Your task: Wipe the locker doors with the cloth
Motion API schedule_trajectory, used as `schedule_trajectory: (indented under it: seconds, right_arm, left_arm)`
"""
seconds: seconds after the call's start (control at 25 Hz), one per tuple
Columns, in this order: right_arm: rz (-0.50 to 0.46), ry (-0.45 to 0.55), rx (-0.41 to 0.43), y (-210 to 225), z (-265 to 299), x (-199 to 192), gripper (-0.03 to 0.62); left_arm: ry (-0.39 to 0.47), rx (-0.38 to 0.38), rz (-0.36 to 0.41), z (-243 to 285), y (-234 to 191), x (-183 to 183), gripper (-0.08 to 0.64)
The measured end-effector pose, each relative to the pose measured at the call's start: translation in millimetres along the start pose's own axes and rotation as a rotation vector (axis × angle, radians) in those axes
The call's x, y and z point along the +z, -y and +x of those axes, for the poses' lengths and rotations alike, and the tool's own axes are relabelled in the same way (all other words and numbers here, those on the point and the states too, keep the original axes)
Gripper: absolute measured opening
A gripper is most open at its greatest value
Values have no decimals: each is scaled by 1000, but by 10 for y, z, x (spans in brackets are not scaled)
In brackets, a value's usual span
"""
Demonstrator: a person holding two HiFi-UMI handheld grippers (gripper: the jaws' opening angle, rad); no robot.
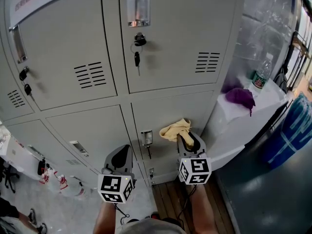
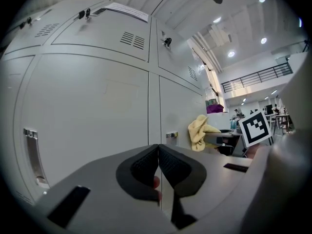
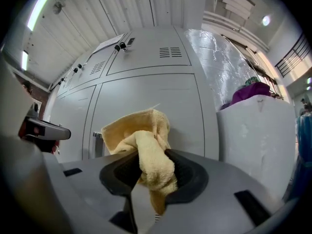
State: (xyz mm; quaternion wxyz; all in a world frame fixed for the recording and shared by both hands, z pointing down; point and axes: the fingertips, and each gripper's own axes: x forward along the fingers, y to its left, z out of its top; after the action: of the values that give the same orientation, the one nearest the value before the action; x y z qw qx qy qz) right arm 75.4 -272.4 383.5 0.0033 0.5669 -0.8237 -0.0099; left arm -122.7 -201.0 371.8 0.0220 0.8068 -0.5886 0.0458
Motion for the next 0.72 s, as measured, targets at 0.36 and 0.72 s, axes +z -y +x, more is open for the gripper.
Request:
schedule_trajectory:
  seconds: [0.36,0.72]
  right_arm:
    - [2,-18,-87,401,-46,-73,137]
    - [10,-33,-167,813,-108,-112,137]
  left_arm:
    - [-6,-7,1,5,38,-31,23]
    - [-16,0,-1,-14,33,-59,23]
